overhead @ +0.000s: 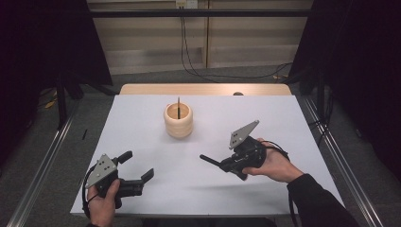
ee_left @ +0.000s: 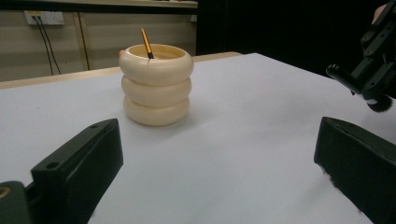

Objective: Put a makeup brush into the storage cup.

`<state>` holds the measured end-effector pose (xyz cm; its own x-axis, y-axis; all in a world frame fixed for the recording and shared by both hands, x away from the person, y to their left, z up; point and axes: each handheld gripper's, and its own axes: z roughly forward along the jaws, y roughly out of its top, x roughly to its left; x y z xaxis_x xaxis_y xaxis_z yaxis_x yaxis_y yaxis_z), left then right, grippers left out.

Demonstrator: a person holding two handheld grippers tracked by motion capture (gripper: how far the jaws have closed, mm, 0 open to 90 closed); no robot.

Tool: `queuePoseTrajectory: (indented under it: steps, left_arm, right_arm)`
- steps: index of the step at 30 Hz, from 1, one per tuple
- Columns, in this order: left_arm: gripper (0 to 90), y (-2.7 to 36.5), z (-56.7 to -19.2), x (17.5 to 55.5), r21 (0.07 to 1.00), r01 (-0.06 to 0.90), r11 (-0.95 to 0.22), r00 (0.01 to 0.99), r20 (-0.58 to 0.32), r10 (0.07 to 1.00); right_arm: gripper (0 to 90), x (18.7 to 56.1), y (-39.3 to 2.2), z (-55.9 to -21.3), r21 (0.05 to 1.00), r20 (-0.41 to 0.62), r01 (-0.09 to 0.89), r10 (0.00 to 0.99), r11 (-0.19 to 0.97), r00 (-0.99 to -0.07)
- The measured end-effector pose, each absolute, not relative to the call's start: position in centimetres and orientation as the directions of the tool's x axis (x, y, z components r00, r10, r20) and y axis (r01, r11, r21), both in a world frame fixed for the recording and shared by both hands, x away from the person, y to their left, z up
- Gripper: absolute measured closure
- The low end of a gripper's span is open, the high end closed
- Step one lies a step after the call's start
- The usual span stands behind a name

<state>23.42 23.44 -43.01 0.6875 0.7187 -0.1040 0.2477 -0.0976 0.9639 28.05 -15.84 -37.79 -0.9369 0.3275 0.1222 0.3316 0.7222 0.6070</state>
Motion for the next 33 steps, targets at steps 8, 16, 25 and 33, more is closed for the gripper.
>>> queuePoseTrajectory:
  steps: [8, 16, 25, 33]
  left_arm:
    - [1.3, 23.6, -42.7, 23.6, 0.964, 0.25, -0.094, 0.686, -0.108, 0.72]
    - [1.3, 24.1, -42.0, 23.6, 0.966, 0.234, -0.107, 0.702, -0.091, 0.707]
    - [1.3, 24.3, -40.7, 23.4, 0.969, 0.228, -0.095, 0.714, -0.1, 0.692]
    - [1.2, 23.9, -39.3, 23.1, 0.975, 0.203, -0.092, 0.751, -0.095, 0.653]
  right_arm:
    - [79.8, 28.2, -14.9, -37.8, 0.553, 0.114, 0.297, 0.283, 0.778, -0.952]
    - [79.8, 28.2, -14.2, -37.9, 0.511, 0.112, 0.276, 0.255, 0.814, -0.96]
    - [79.8, 27.9, -13.9, -37.9, 0.487, 0.128, 0.271, 0.239, 0.83, -0.962]
    - [79.8, 28.0, -14.1, -38.3, 0.494, 0.132, 0.279, 0.246, 0.823, -0.96]
